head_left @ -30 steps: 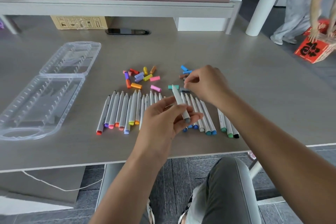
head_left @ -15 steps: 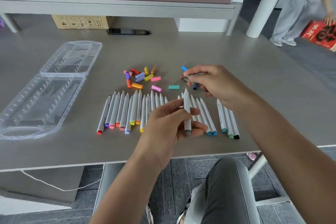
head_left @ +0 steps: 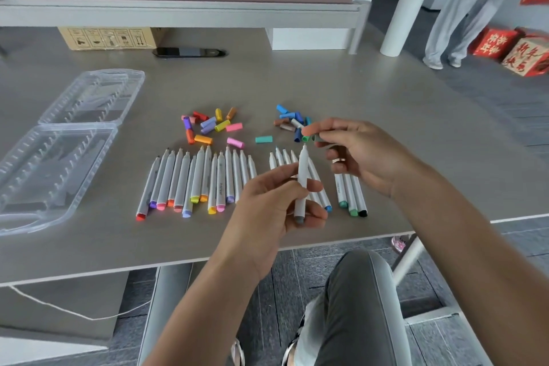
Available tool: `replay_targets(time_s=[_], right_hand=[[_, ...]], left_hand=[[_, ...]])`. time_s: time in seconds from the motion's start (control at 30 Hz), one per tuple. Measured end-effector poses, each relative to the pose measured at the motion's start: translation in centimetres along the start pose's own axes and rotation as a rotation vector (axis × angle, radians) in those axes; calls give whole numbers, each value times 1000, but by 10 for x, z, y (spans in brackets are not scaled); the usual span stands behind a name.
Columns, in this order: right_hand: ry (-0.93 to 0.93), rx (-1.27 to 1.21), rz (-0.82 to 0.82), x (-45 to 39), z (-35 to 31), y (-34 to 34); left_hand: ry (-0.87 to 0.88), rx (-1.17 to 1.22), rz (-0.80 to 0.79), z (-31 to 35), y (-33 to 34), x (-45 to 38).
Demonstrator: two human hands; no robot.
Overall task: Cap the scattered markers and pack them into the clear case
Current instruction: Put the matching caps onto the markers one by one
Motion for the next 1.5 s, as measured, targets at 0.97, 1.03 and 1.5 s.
replay_targets(time_s=[0.97,1.03,1.5], right_hand=[[-110,47,97,30,2,-12],[-124,12,117,34,3,-11],[-119,-4,177,29,0,-17]], left_hand=[[-68,30,111,-25,7,-1],[-70,45,123,-26,10,-2],[-17,92,142,-16,25,2]])
Point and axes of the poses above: each hand's wrist, its own x-axis away from the middle knuckle, its own y-axis out of the palm, z = x × y, the point moved 8 cm from there along -x, towards the middle knuckle, and after that the axes turned 4 degrees about x, right-handed, at the moved point
